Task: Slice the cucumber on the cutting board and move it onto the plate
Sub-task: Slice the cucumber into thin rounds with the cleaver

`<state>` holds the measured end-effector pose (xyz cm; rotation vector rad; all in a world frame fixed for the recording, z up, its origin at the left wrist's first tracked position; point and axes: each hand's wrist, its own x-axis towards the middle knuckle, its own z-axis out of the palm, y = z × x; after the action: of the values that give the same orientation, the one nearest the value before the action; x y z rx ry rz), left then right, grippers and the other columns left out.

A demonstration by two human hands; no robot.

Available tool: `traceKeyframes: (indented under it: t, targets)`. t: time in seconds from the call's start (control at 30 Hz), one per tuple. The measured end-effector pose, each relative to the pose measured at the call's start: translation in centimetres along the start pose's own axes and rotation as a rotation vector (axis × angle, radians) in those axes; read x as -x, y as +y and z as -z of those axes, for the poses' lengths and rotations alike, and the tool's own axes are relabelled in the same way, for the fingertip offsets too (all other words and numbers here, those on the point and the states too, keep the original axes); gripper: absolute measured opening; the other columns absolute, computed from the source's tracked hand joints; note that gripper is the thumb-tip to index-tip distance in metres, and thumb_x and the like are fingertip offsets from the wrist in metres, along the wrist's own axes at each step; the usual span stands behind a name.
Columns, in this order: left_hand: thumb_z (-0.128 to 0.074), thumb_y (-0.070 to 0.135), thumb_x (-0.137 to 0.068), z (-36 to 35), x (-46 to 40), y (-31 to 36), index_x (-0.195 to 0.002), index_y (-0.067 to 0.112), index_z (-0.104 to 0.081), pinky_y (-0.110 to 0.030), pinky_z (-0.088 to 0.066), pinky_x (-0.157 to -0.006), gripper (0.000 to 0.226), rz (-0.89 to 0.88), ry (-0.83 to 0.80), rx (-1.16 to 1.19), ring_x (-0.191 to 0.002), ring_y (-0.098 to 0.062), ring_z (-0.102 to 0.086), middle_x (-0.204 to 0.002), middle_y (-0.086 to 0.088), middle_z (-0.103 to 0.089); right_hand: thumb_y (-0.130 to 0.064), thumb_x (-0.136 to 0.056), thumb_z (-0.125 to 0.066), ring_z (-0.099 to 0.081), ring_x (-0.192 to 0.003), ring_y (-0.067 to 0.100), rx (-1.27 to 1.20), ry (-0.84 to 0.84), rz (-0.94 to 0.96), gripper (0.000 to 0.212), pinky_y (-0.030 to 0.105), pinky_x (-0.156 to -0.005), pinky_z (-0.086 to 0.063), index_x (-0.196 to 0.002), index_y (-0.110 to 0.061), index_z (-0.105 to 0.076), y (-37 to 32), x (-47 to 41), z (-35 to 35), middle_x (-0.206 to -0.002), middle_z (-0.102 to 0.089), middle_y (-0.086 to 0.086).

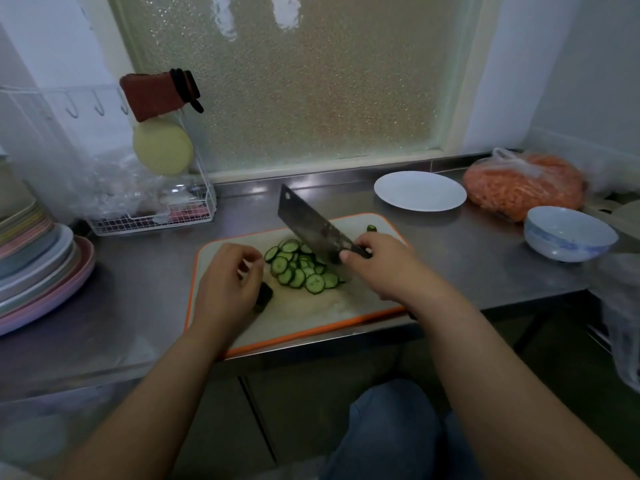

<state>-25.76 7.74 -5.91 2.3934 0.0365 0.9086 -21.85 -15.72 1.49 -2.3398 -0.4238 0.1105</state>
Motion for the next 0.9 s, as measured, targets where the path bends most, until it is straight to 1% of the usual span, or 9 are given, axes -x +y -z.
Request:
traceKeyframes:
  t: [0.07, 0.17, 0.23, 0.37, 0.5, 0.6, 0.7, 0.83, 0.9]
  targets:
    - [-0.064, 0.028, -0.086, 0.2, 1.1, -0.5, -0.080, 0.027, -0.055, -0.022, -0.042, -0.063, 0.010, 0.020, -0.108, -0.009, -0.074, -0.004, -0.050, -0.085, 0.012, -0.049, -0.035, -0.093, -0.053, -0.052, -0.067, 0.017, 0.051, -0.057, 0.010, 0.017, 0.029, -0.062, -0.043, -0.088, -0.019, -0.056, -0.9, -0.3, -1.6, -0.069, -0.051, -0.004]
    - [-0.066, 0.027, -0.084, 0.0, 1.8, -0.9, -0.080, 0.023, -0.058, -0.025, -0.044, -0.065, 0.010, -0.018, -0.195, -0.080, -0.071, -0.006, -0.050, -0.084, 0.009, -0.050, -0.032, -0.091, -0.050, -0.057, -0.072, 0.024, 0.175, -0.112, 0.004, 0.016, 0.028, -0.060, -0.042, -0.085, -0.019, -0.057, -2.2, -0.8, -3.7, -0.070, -0.054, -0.001]
    - [-0.066, 0.024, -0.085, 0.0, 1.8, -0.9, -0.081, 0.022, -0.059, -0.027, -0.043, -0.066, 0.008, -0.041, -0.188, -0.110, -0.072, -0.009, -0.051, -0.084, 0.008, -0.051, -0.031, -0.090, -0.049, -0.058, -0.074, 0.025, 0.249, -0.153, -0.023, 0.014, 0.028, -0.061, -0.041, -0.087, -0.020, -0.057, -3.0, -1.0, -4.8, -0.076, -0.056, 0.000]
    - [-0.066, 0.022, -0.085, -0.1, 1.7, -1.1, -0.081, 0.021, -0.061, -0.025, -0.039, -0.065, 0.007, -0.054, -0.183, -0.109, -0.072, -0.011, -0.049, -0.083, 0.008, -0.049, -0.032, -0.091, -0.049, -0.057, -0.085, 0.025, 0.364, -0.217, -0.014, 0.021, 0.032, -0.069, -0.044, -0.101, -0.017, -0.060, -4.1, -1.0, -6.2, -0.091, -0.060, 0.004]
    - [-0.067, 0.021, -0.083, -0.1, 1.8, -1.2, -0.080, 0.022, -0.062, -0.024, -0.035, -0.063, 0.006, -0.035, -0.164, -0.103, -0.066, -0.008, -0.045, -0.082, 0.007, -0.052, -0.032, -0.091, -0.049, -0.052, -0.081, 0.025, 0.363, -0.177, 0.035, 0.014, 0.032, -0.067, -0.040, -0.092, -0.020, -0.055, -4.7, -0.3, -5.9, -0.087, -0.055, 0.003]
    - [-0.069, 0.019, -0.082, -0.1, 1.9, -1.1, -0.080, 0.020, -0.063, -0.026, -0.037, -0.063, 0.006, -0.042, -0.151, -0.100, -0.066, -0.010, -0.045, -0.082, 0.004, -0.056, -0.030, -0.092, -0.047, -0.053, -0.080, 0.026, 0.387, -0.161, 0.068, 0.010, 0.032, -0.064, -0.038, -0.088, -0.020, -0.050, -5.0, 0.3, -5.4, -0.086, -0.055, 0.003]
    - [-0.069, 0.017, -0.082, 0.0, 1.9, -1.1, -0.080, 0.020, -0.063, -0.027, -0.040, -0.064, 0.007, -0.042, -0.146, -0.100, -0.066, -0.011, -0.045, -0.082, 0.003, -0.057, -0.028, -0.092, -0.045, -0.052, -0.079, 0.026, 0.401, -0.166, 0.078, 0.010, 0.031, -0.061, -0.036, -0.086, -0.021, -0.048, -5.1, 0.7, -5.2, -0.085, -0.054, 0.003]
    - [-0.067, 0.020, -0.083, -0.1, 1.8, -1.1, -0.081, 0.021, -0.061, -0.027, -0.039, -0.063, 0.006, -0.048, -0.152, -0.107, -0.066, -0.011, -0.046, -0.083, 0.004, -0.056, -0.026, -0.093, -0.044, -0.050, -0.076, 0.026, 0.419, -0.154, 0.095, 0.011, 0.029, -0.051, -0.028, -0.082, -0.022, -0.046, -5.3, 1.0, -5.0, -0.079, -0.050, 0.001]
    - [-0.066, 0.021, -0.084, -0.2, 1.9, -1.2, -0.081, 0.021, -0.061, -0.027, -0.038, -0.063, 0.006, -0.045, -0.154, -0.113, -0.067, -0.011, -0.046, -0.083, 0.004, -0.057, -0.025, -0.093, -0.044, -0.050, -0.076, 0.025, 0.421, -0.154, 0.098, 0.011, 0.029, -0.049, -0.027, -0.083, -0.022, -0.046, -5.3, 1.1, -4.9, -0.079, -0.050, 0.001]
